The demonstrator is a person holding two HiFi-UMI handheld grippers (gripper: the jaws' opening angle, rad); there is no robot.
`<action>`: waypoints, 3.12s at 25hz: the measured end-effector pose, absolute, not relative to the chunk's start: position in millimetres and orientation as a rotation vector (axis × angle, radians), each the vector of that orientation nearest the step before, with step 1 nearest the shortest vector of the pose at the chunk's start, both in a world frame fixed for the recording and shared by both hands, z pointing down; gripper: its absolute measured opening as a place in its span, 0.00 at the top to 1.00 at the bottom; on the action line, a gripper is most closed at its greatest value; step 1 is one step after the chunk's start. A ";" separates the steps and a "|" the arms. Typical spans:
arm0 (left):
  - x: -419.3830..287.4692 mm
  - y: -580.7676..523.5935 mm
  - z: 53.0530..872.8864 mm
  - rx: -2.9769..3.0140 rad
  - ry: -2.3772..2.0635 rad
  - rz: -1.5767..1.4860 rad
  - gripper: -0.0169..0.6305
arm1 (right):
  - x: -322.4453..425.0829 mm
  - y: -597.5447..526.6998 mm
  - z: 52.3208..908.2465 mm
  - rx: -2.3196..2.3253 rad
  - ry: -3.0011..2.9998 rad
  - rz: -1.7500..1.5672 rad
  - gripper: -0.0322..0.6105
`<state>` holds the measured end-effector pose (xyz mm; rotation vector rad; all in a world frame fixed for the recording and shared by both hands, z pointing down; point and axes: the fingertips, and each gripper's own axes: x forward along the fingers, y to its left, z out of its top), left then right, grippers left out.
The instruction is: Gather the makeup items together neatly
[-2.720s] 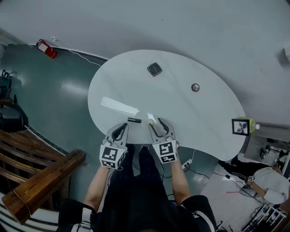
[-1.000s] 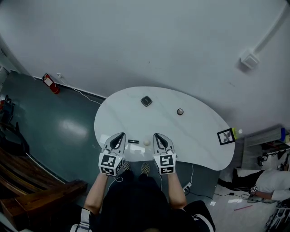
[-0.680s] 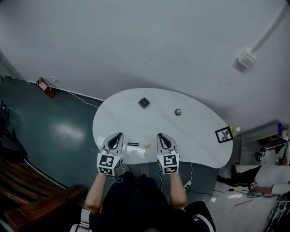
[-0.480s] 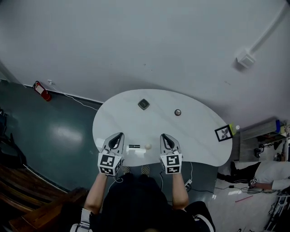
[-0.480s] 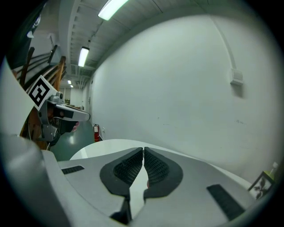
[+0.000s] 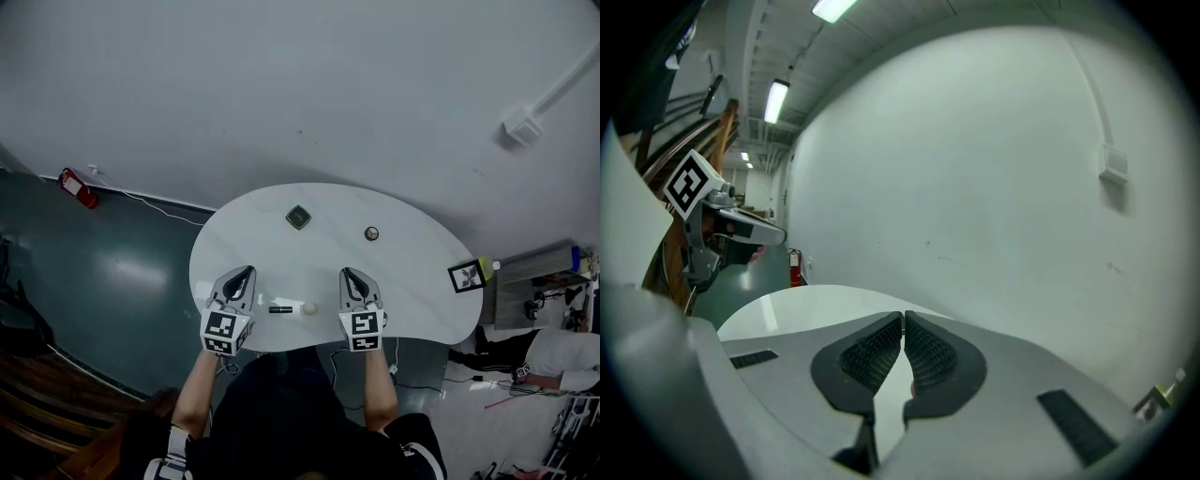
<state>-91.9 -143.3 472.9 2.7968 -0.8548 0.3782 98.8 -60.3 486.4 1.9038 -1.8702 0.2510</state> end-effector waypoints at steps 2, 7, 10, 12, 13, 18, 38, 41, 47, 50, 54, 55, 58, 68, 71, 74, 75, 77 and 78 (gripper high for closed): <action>-83.6 -153.6 476.4 2.803 -0.855 0.391 0.95 | 107.0 -77.0 492.5 1.884 -1.883 0.258 0.89; -68.7 -188.0 489.8 2.746 -0.904 0.380 0.95 | 127.7 -128.2 512.0 1.816 -1.931 0.275 0.89; -64.5 -205.8 509.8 2.699 -0.961 0.412 0.95 | 135.1 -153.1 533.1 1.752 -1.963 0.302 0.89; -66.1 -211.9 524.8 2.649 -1.006 0.438 0.95 | 134.9 -164.4 549.5 1.692 -1.989 0.334 0.89; -66.6 -216.0 531.8 2.627 -1.023 0.449 0.95 | 134.5 -170.8 557.2 1.665 -2.002 0.349 0.89; -58.2 -238.9 557.7 2.551 -1.058 0.451 0.95 | 131.6 -206.5 590.5 1.564 -2.045 0.385 0.89; -43.6 -264.0 616.7 2.434 -1.099 0.540 0.95 | 105.8 -275.8 665.7 1.313 -2.128 0.522 0.70; -45.2 -264.3 618.7 2.414 -1.100 0.540 0.95 | 105.1 -284.6 676.2 1.283 -2.106 0.545 0.59; -49.9 -263.7 622.4 2.397 -1.110 0.545 0.95 | 112.5 -294.5 697.7 1.278 -2.016 0.555 0.52; -54.2 -263.0 625.0 2.385 -1.118 0.549 0.95 | 113.0 -296.2 701.9 1.277 -2.003 0.572 0.52; -58.1 -261.5 626.5 2.372 -1.125 0.550 0.95 | 113.5 -294.8 709.4 1.274 -1.982 0.607 0.52; -58.9 -261.4 626.7 2.369 -1.127 0.547 0.95 | 112.8 -296.2 708.8 1.274 -1.983 0.610 0.52; -61.7 -260.5 627.2 2.365 -1.130 0.542 0.95 | 111.6 -297.2 711.7 1.272 -1.973 0.620 0.51; -68.4 -252.5 625.1 2.361 -1.139 0.534 0.95 | 116.6 -295.7 725.3 1.240 -1.934 0.687 0.48; -72.3 -251.5 623.1 2.363 -1.148 0.529 0.95 | 117.3 -295.9 726.2 1.253 -1.924 0.697 0.48; -75.1 -249.4 618.7 2.368 -1.152 0.527 0.95 | 119.0 -294.2 722.7 1.278 -1.924 0.708 0.47; -76.8 -248.6 616.7 2.371 -1.152 0.527 0.95 | 118.8 -293.7 719.6 1.284 -1.927 0.709 0.47; -79.9 -247.4 613.2 2.378 -1.151 0.526 0.95 | 117.9 -292.9 712.7 1.295 -1.934 0.707 0.47; -80.8 -246.9 611.9 2.381 -1.149 0.526 0.95 | 117.7 -292.2 709.4 1.299 -1.936 0.707 0.47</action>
